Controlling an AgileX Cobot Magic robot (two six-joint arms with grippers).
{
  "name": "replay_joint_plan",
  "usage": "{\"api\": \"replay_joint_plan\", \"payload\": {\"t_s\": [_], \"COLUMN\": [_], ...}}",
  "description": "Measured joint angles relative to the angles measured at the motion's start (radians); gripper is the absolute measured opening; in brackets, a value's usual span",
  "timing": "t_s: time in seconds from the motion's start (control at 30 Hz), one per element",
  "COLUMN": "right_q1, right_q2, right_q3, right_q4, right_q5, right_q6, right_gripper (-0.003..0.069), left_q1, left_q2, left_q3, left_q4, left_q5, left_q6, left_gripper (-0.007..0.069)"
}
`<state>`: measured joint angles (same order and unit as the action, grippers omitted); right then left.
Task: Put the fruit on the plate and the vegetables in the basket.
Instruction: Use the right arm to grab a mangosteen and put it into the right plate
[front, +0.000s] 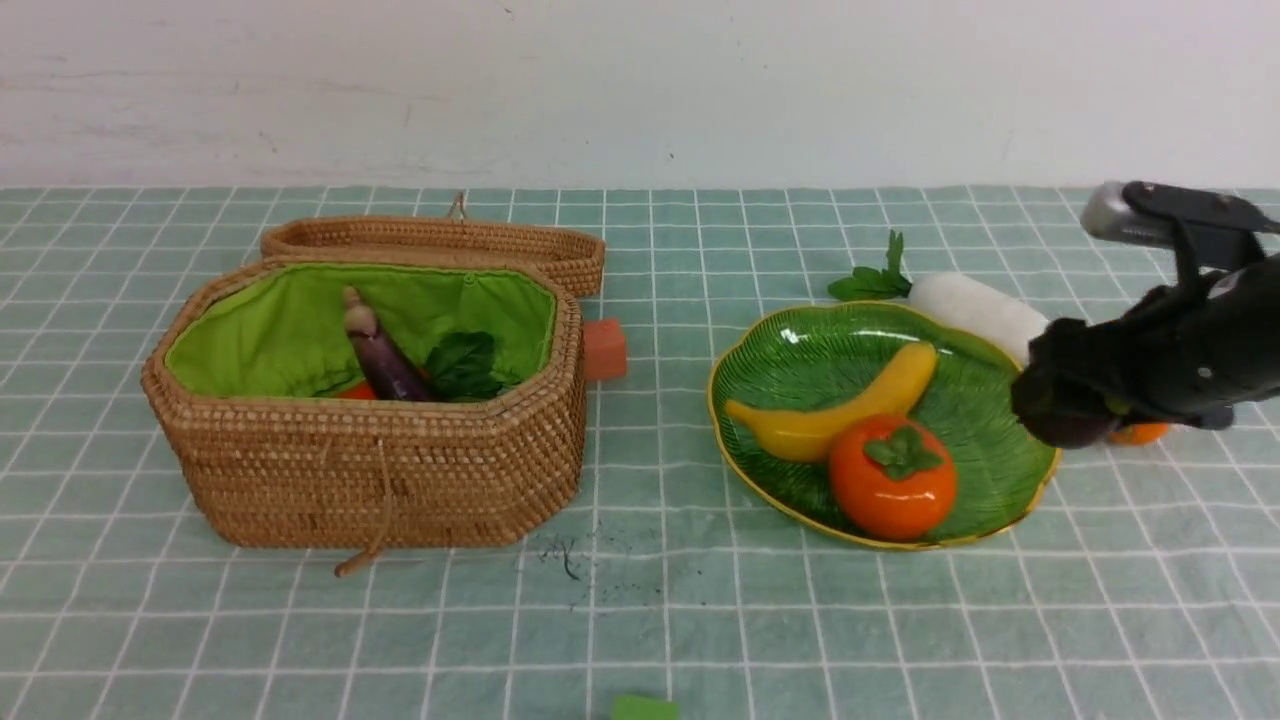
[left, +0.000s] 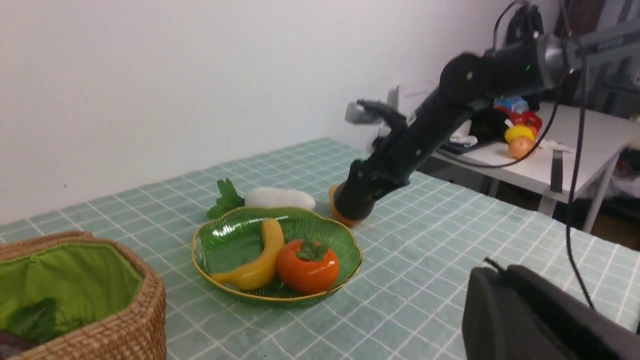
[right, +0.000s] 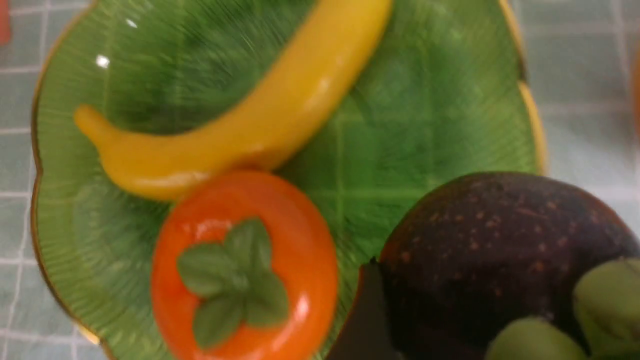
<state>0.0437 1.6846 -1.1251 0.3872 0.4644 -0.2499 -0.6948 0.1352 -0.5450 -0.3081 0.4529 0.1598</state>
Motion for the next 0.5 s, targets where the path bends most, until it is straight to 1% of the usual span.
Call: {"api": "replay_joint_plan", "payload": {"t_s": [0.07, 0.13, 0.17, 0.23, 0.27, 0.37, 0.4, 0.5], "right_q1": [0.006, 0.013, 0.017, 0.019, 0.019, 0.018, 0.018, 0.018], "right_q2": [0.029, 0.093, 0.108, 0.119, 0.118, 0.095, 0.087, 0.03], "right_q3": [-0.004, -0.027, -0.036, -0.046, -0.048, -0.05, -0.05, -0.058], "right_q4": [0.019, 0.048, 0.051, 0.056, 0.058, 0.057, 0.052, -0.004], "right_q5": [-0.03, -0.07, -0.071, -0.066, -0.053, -0.008, 0.003, 0.061], "right_q6": [-0.042, -0.134, -0.154, -0.174, -0.178, -0.158, -0.147, -0.064], "right_gripper": [0.0583, 0.0583, 0.0589, 0.0633, 0.0663, 0.0679, 0.0678, 0.0657], "left_q1": [0.0, 0.0, 0.0, 0.0, 0.0, 0.0, 0.0, 0.0], "left_q2": [0.0, 0.0, 0.0, 0.0, 0.0, 0.0, 0.0, 0.001], "left_q3": [0.0, 0.0, 0.0, 0.0, 0.0, 0.0, 0.0, 0.0], "left_q4": [0.0, 0.0, 0.0, 0.0, 0.0, 0.004, 0.004, 0.006], "left_q5": [-0.003, -0.003, -0.003, -0.001, 0.0, 0.001, 0.002, 0.002], "left_q6": [-0.001, -0.001, -0.002, -0.002, -0.002, -0.002, -0.002, -0.002], "left_gripper": [-0.0013, -0.0013, -0.0013, -0.0013, -0.0013, -0.0013, -0.0013, -0.0013]}}
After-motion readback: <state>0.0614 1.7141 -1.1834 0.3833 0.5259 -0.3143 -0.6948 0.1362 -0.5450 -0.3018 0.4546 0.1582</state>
